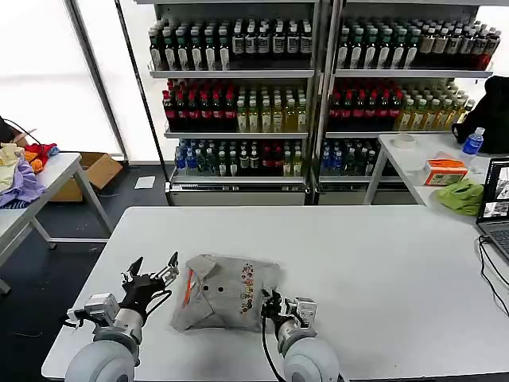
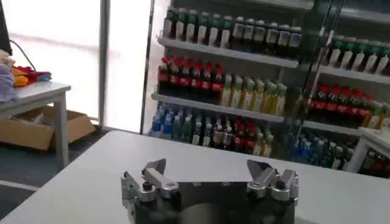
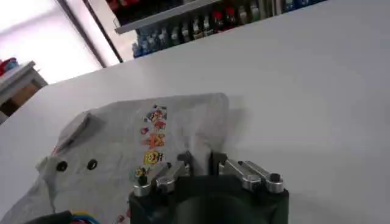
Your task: Fold and organize the clothes.
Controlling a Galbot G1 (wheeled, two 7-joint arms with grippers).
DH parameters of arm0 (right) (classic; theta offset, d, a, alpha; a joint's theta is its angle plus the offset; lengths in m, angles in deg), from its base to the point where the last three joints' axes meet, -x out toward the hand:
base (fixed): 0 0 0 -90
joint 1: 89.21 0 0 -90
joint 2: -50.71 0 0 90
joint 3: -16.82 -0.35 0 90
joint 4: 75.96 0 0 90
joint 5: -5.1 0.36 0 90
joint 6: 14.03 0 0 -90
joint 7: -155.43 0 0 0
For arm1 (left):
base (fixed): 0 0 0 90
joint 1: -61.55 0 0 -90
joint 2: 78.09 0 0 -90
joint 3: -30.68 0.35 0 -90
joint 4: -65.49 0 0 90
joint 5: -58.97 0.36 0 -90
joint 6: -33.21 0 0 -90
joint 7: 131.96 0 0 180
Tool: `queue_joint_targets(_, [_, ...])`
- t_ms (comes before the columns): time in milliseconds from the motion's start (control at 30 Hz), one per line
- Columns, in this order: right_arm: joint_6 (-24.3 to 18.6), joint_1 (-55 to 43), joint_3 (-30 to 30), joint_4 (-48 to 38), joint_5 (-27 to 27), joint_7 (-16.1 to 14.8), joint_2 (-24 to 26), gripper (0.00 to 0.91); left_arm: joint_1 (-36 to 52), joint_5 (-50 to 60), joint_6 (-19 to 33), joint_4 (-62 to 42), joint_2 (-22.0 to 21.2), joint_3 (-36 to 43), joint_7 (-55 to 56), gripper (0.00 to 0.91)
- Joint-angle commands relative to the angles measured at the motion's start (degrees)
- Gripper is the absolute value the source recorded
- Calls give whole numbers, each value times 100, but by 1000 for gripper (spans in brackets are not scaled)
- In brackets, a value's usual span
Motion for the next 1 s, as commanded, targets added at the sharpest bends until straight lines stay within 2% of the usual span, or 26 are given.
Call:
queue_joint_targets(33, [-34, 46, -392, 223, 71, 14, 229, 0, 10, -9, -10, -7, -33, -36, 16, 907])
queue_joint_targets(367, [39, 89, -1290, -8, 139, -307, 1143, 0, 81, 3, -14, -69, -188, 37, 11, 907])
queue_joint_targets(533, [65, 152, -1484, -196, 78, -375, 1321, 0, 82, 11, -10, -87, -249, 52, 3, 907])
queue_joint_targets(600, [96, 176, -1531, -220, -31, -392, 1351, 50, 74, 14, -10, -85, -264, 53, 4, 907])
queue_joint_targets(633, [95, 191, -1563, -247, -176, -429, 1373, 131, 65, 16, -10, -80, -270, 52, 4, 907])
queue_joint_targets(700, [87, 200, -1632, -243, -223, -425, 1406, 161, 60, 16, -11, -73, -274, 52, 4, 907])
queue_joint_targets(733, [90, 208, -1656, -209, -254, -428, 1419, 242, 59, 16, -14, -64, -275, 53, 4, 907])
queue_joint_targets(767, [87, 213, -1684, -178, -356, -443, 1428, 826, 56, 16, -22, -59, -276, 54, 4, 907])
queue_joint_targets(800, [36, 238, -1698, -97, -515, -445, 1419, 907, 53, 17, -24, -53, -277, 54, 2, 907])
queue_joint_targets(900, [-127, 470, -1799, 426, -1085, -628, 1379, 907, 18, 23, -37, -37, -284, 65, -5, 907])
queue_joint_targets(1000, [-83, 764, -1776, 1113, -1113, -712, 1302, 907, -29, 26, -35, -29, -302, 68, -9, 907])
